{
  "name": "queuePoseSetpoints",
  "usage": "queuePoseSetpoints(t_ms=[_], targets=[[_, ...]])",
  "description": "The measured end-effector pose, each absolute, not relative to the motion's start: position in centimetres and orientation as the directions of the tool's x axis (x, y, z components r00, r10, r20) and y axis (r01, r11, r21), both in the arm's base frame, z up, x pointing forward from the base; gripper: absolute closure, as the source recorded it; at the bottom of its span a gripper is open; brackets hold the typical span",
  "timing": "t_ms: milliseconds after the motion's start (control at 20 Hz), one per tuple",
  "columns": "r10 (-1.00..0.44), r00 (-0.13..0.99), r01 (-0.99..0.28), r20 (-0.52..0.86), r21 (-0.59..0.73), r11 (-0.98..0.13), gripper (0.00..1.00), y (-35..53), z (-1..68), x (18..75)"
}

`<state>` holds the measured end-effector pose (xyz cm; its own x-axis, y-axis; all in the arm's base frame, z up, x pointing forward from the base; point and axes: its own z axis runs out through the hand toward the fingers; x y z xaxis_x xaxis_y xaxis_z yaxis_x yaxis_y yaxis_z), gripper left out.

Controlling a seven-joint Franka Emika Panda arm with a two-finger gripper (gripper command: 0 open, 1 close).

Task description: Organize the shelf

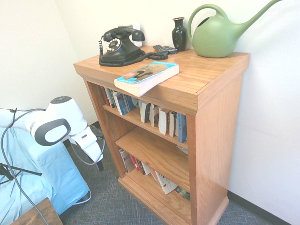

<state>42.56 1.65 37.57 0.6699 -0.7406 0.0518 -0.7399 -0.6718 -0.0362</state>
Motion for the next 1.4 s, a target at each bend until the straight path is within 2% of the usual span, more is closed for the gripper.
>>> queuePoseSetpoints(t_ms=[300, 500, 700, 1050, 1400], targets=[[-0.718, 0.686, -0.722, 0.115, -0.008, -0.691, 0.0, 0.9, 38.5, 43.1], [-0.643, 0.708, -0.69, 0.292, 0.087, -0.719, 0.0, -1.5, 41.3, 43.6], [-0.538, 0.702, -0.675, 0.466, 0.193, -0.713, 0.0, -4.8, 47.0, 43.2], [-0.253, 0.679, -0.638, 0.689, 0.384, -0.667, 0.0, -4.7, 57.1, 42.3], [0.057, 0.684, -0.588, 0.728, 0.595, -0.547, 0.0, -2.5, 60.8, 42.7]])
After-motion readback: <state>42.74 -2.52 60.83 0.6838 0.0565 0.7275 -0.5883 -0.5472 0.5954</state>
